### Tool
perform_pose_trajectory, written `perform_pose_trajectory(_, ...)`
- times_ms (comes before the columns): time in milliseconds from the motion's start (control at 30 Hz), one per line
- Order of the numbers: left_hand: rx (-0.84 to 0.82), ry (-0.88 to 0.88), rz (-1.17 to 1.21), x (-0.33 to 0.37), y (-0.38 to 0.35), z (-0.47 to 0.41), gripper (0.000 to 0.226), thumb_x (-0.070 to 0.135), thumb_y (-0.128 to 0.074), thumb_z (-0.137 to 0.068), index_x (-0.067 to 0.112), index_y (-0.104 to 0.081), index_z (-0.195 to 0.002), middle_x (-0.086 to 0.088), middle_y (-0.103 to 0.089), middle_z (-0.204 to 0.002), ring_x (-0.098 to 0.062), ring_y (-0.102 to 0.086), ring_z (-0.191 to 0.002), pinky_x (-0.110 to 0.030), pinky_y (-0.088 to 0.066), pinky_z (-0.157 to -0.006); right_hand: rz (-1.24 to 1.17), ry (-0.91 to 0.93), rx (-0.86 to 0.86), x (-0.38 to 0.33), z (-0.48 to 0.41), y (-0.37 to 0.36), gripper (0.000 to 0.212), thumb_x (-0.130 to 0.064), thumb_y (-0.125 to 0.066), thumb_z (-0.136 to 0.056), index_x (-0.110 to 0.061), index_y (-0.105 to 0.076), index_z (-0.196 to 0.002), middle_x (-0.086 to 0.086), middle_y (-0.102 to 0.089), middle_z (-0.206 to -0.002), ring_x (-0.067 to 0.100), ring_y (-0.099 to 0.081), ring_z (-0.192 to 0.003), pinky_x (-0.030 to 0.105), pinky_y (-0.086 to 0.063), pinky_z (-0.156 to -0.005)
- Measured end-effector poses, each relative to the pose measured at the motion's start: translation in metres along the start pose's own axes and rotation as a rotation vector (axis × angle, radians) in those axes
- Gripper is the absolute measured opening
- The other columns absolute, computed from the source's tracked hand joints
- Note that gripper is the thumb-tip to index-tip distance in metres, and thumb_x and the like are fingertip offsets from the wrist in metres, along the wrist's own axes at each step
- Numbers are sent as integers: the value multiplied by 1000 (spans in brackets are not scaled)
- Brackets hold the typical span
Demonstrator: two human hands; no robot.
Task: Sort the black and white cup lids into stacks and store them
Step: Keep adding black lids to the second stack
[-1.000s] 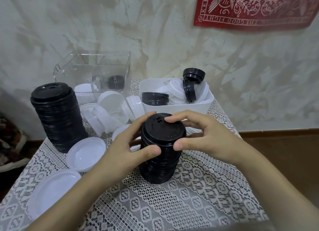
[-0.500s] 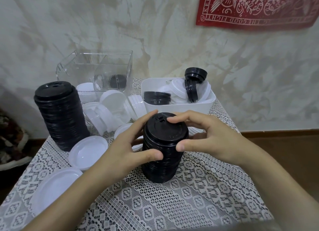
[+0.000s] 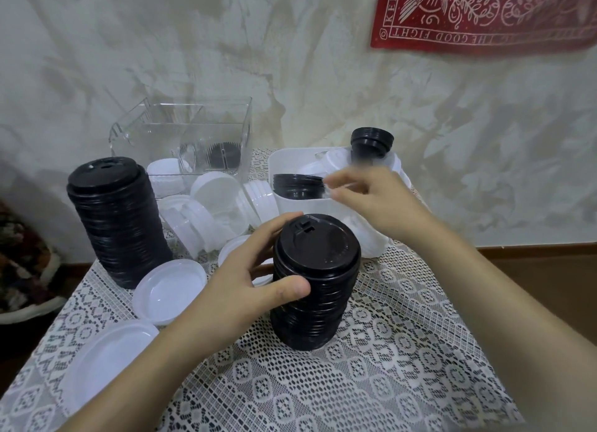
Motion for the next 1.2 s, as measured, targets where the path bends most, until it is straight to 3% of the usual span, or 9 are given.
perform_pose_trajectory(100,-2,-5,14,0,-1,0,85,77,-78,-66,50,-50,-141,16,-63,-140,-9,-58,-133,-36,-44,-107,315,66,-44,-2,-31,-17,30,-28,-66,-97,-27,-72,-126,-5,-73,-124,19,-63,-117,41,-47,-104)
perform_pose_trajectory(233,-5,-7,11,-1,0,-1,79,66,-82,-68,52,-50,-139,17,-63,-140,-7,-57,-134,-39,-44,-110,370,38,-117,-5,-49,-27,16,-32,-67,-96,-25,-77,-108,-1,-73,-100,23,-63,-100,36,-48,-83)
perform_pose_trajectory(433,-8,0,11,-2,1,0,82,72,-81,-65,54,-50,-139,17,-63,-140,-7,-56,-134,-39,-43,-110,-249,-74,37,-3,-45,-9,20,-29,-76,-91,-20,-68,-76,15,-74,-85,33,-73,-89,57,-58,-93)
perform_pose_trajectory(600,-16,0,22,1,0,0,84,77,-79,-64,54,-50,-140,17,-63,-141,-8,-56,-134,-39,-43,-110,-656,-149,52,-5,-20,9,16,-21,-59,-105,-11,-67,-95,8,-75,-95,21,-76,-81,34,-64,-75)
perform_pose_trajectory(733,-7,4,4,1,0,1,77,61,-81,-68,55,-51,-138,18,-63,-139,-7,-58,-133,-40,-44,-110,-809,-309,52,13,4,15,16,-19,-56,-106,-10,-67,-113,6,-74,-95,20,-73,-78,33,-62,-71)
perform_pose_trajectory(833,-7,5,10,1,0,1,79,65,-82,-66,56,-51,-138,19,-63,-139,-6,-58,-132,-39,-44,-109,-878,-441,112,25,16,17,20,-15,-55,-107,-10,-66,-123,5,-75,-90,20,-71,-76,32,-62,-65)
perform_pose_trajectory(933,-6,-7,28,2,-1,1,82,79,-78,-63,57,-51,-137,19,-63,-139,-6,-58,-133,-36,-44,-107,-842,-467,126,27,25,17,24,-24,-53,-108,-16,-65,-127,7,-72,-100,22,-71,-82,35,-63,-71)
perform_pose_trajectory(1067,0,-18,38,2,-1,0,83,82,-77,-62,57,-51,-137,19,-63,-139,-5,-57,-133,-35,-44,-106,-463,-351,73,28,33,13,53,-32,-80,-89,-31,-56,-137,-1,-68,-121,16,-72,-99,32,-61,-76)
perform_pose_trajectory(1200,-1,-25,43,2,-2,1,82,80,-77,-64,55,-52,-138,18,-63,-140,-6,-57,-133,-34,-44,-105,-215,-264,116,30,33,9,86,-44,-90,-73,-31,-49,-147,-11,-60,-130,20,-65,-116,49,-53,-103)
Point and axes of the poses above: each hand's wrist, its own z-axis away from the middle knuckle, its own y-axis out of the back of the hand, x = y × z, the point moved 1 cm from there along -z, towards the middle knuckle
